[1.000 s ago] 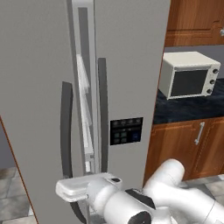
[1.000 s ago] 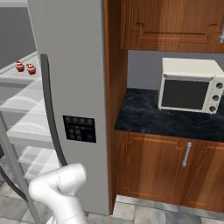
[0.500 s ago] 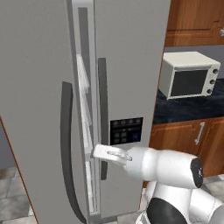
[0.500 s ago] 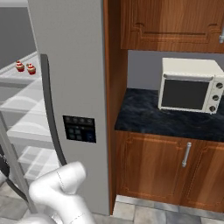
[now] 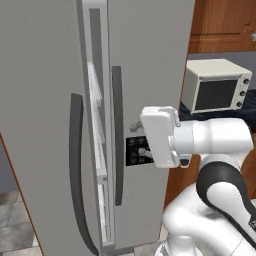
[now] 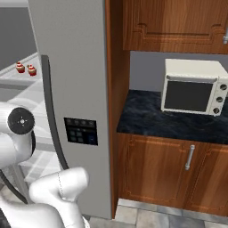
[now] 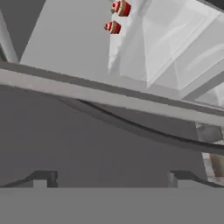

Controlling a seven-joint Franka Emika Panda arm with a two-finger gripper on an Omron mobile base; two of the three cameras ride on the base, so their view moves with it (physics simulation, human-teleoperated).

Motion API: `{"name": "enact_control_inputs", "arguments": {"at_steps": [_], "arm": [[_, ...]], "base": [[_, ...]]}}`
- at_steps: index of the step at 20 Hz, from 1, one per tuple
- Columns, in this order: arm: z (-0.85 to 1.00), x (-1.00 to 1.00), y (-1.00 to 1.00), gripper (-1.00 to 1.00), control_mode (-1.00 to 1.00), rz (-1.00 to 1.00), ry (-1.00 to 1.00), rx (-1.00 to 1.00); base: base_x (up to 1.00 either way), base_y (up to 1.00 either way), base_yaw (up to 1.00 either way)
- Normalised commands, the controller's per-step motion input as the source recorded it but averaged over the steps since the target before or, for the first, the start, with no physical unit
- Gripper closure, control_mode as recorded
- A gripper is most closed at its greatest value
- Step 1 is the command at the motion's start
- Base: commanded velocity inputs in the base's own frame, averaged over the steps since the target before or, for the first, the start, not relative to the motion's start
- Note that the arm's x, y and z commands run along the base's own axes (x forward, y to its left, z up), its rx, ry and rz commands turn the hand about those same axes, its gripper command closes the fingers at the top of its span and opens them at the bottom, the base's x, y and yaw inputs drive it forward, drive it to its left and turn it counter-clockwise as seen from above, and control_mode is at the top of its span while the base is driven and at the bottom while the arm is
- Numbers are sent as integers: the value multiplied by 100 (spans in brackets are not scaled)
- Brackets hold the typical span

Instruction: Take the cupcakes from the fridge and place them on the empty tray on the dining counter.

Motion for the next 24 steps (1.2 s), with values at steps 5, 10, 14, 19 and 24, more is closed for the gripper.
{"name": "enact_control_inputs", "arguments": {"at_steps": [5,10,14,19,24], "arm": [[1,62,0,-100,-100,0,21,25],[0,79,0,-100,-100,0,15,17],[0,78,6,-100,-100,0,13,8],[0,46,33,-100,-100,6,9,1],[0,18,52,-100,-100,11,3,0]], "base": [[0,0,0],[0,0,0],[0,0,0],[0,0,0],[0,0,0]]}}
